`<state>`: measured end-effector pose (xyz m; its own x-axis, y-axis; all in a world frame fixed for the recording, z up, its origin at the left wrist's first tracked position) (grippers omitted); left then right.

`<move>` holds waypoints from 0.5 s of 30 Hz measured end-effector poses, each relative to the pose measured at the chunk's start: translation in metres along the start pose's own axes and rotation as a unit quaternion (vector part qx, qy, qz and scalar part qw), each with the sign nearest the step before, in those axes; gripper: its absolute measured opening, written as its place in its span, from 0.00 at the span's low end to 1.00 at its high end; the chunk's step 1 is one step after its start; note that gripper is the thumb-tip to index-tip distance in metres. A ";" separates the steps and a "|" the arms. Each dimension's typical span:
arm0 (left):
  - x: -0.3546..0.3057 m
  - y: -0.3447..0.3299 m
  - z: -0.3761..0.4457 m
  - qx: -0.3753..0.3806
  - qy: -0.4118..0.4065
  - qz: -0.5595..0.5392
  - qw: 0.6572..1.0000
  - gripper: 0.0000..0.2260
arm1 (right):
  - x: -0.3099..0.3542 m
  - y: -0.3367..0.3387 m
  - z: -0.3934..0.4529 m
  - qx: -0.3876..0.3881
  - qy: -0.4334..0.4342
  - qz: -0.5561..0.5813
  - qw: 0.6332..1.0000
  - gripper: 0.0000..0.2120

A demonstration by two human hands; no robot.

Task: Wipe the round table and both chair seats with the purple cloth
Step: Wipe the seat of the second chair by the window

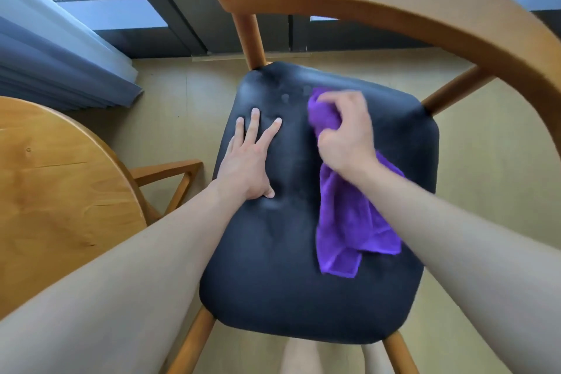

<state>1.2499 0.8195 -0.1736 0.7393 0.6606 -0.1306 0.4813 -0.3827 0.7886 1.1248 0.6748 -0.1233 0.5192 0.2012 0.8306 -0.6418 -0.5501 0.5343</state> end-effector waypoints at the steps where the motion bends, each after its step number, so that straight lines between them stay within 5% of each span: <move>1: 0.000 0.001 -0.002 -0.005 -0.005 -0.015 1.000 0.67 | 0.000 0.002 0.011 -0.021 -0.018 0.000 1.000 0.30; 4: 0.005 0.001 -0.009 -0.024 -0.010 -0.054 0.998 0.65 | -0.003 -0.031 0.018 0.065 -0.038 -0.088 0.993 0.41; 7: 0.025 -0.008 -0.021 -0.045 0.064 -0.122 0.989 0.64 | 0.002 -0.066 -0.008 0.168 0.044 -0.208 0.963 0.43; 12: 0.054 -0.040 -0.065 -0.066 0.149 -0.233 0.959 0.50 | 0.010 -0.103 -0.114 0.375 0.278 -0.379 0.799 0.46; 15: 0.059 -0.055 -0.077 -0.040 0.141 -0.226 0.963 0.50 | 0.001 -0.099 -0.136 0.455 0.315 -0.362 0.750 0.44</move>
<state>1.2308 0.9289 -0.1783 0.2998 0.9013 -0.3127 0.6779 0.0294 0.7346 1.1123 0.8402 -0.1540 -0.0086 0.8992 0.4375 0.4801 -0.3801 0.7906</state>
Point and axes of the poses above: each hand's wrist, its own z-axis towards the middle knuckle, its own y-axis out of the back of the hand, x = y × z, the point moved 9 cm from there along z, towards the middle knuckle, and after that the axes turned 7 degrees about y, right-handed, at the moved point
